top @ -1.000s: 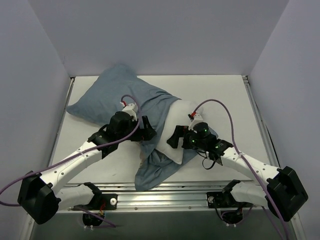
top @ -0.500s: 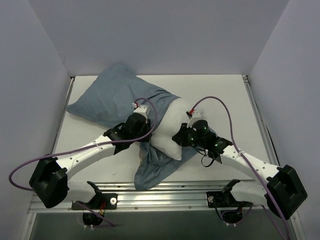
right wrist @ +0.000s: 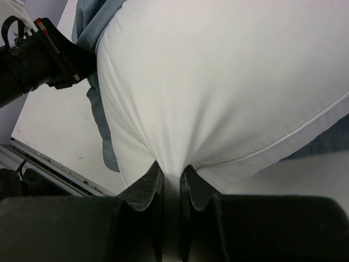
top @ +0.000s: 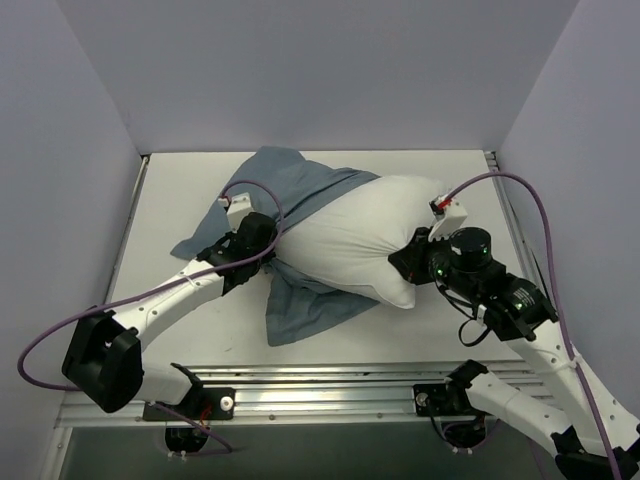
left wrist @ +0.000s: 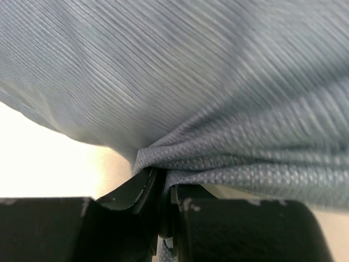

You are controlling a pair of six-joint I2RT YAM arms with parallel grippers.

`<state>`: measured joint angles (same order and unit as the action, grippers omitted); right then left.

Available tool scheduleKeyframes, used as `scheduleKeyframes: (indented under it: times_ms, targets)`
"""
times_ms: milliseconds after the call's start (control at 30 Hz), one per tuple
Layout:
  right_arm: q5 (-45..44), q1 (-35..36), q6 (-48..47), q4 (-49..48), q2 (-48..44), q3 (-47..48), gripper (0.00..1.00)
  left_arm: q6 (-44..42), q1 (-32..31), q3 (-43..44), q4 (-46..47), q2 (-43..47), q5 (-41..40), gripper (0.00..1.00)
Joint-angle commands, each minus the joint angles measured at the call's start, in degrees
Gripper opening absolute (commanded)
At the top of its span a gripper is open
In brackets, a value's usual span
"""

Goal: Remove the pillowcase from the pillow

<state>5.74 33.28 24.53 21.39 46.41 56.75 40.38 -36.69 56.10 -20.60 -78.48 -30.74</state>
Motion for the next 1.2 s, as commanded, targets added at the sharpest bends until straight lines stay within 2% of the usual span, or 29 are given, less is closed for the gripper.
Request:
scheduleKeyframes:
  times_ms: [0, 100, 133, 200, 233, 333, 367, 400, 433, 467, 500, 567, 600, 633, 700, 733, 833, 900, 1033, 1167]
  targets:
    - [-5.56, -2.25, -3.00, 5.06, -3.87, 6.53, 0.00, 4.87, 4.87, -5.64, -7.53, -3.08, -10.66, 0.19]
    - [1.00, -2.16, -3.79, 4.46, -4.05, 3.99, 0.00, 6.55, 5.75, -7.66, -4.81, -4.22, -6.36, 0.19]
    - [6.08, -2.16, -4.14, 3.32, -3.61, 2.68, 0.00, 6.29, 5.58, -7.84, -3.76, -4.05, -1.56, 0.21]
    - [10.33, -2.16, -4.58, 2.26, -2.91, -2.16, 0.00, 5.59, 4.00, -8.72, -0.25, -1.52, 3.47, 0.27]
    - [12.00, -2.16, -4.50, 1.39, -1.95, -3.82, 0.00, 4.80, 2.95, -8.81, 0.47, -0.20, 5.24, 0.39]
    - [14.30, -2.16, -3.88, 0.68, -0.19, -9.45, 0.02, -0.54, -1.36, -6.97, 2.05, 6.30, 10.69, 0.57]
    - [13.95, -2.16, -3.62, 0.41, -0.10, -11.38, 0.08, -2.22, -2.41, -6.01, 2.06, 7.97, 12.96, 0.71]
    - [14.21, -2.16, -2.66, 0.06, -0.18, -12.18, 0.15, -3.72, -3.38, -4.87, 1.27, 10.69, 14.47, 0.76]
    - [14.21, -2.16, -2.48, -0.55, -0.36, -12.45, 0.32, -6.60, -3.57, -2.16, 0.74, 11.58, 16.31, 0.82]
    - [14.21, -2.08, -2.30, -0.64, -0.53, -12.54, 0.41, -8.37, -3.57, -0.57, 0.21, 12.38, 18.50, 0.86]
    - [12.82, -2.16, -1.60, -0.12, -0.53, -11.85, 0.56, -11.17, -3.57, 1.37, -1.18, 12.99, 21.40, 0.88]
    - [9.92, -2.16, -1.16, 0.76, -0.36, -10.53, 0.68, -14.09, -3.57, 7.16, -2.77, 12.56, 23.52, 0.90]
    - [5.47, -2.16, -0.98, 1.20, -0.18, -9.74, 0.73, -15.67, -3.65, 9.10, -3.74, 11.25, 25.36, 0.90]
    - [2.73, -2.16, 0.33, 2.07, 0.08, -8.25, 0.82, -18.90, -3.65, 11.03, -4.09, 10.28, 25.55, 0.90]
    - [-2.64, -2.51, 1.91, 2.69, 0.43, -6.84, 0.90, -22.08, -3.65, 16.57, -4.88, 6.26, 25.47, 0.90]
    - [-7.97, -2.78, 2.88, 3.39, 0.95, -5.44, 0.96, -25.06, -3.65, 18.76, -5.32, 4.67, 25.56, 0.90]
    - [-14.59, -4.62, 5.96, 4.01, 2.53, -3.50, 1.00, -30.07, -3.74, 27.55, -5.94, -2.80, 25.91, 0.91]
    - [-15.84, -6.02, 7.81, 3.84, 3.50, -2.17, 1.00, -31.85, -3.74, 34.12, -6.29, -8.93, 26.96, 0.91]
    - [-14.80, -9.80, 10.70, -0.28, 7.71, -1.82, 1.00, -35.01, -4.18, 45.83, -8.05, -19.50, 30.04, 0.91]
    - [-9.98, -13.67, 14.57, -6.25, 11.76, -4.79, 1.00, -36.42, -4.62, 56.91, -10.77, -31.35, 33.37, 0.91]
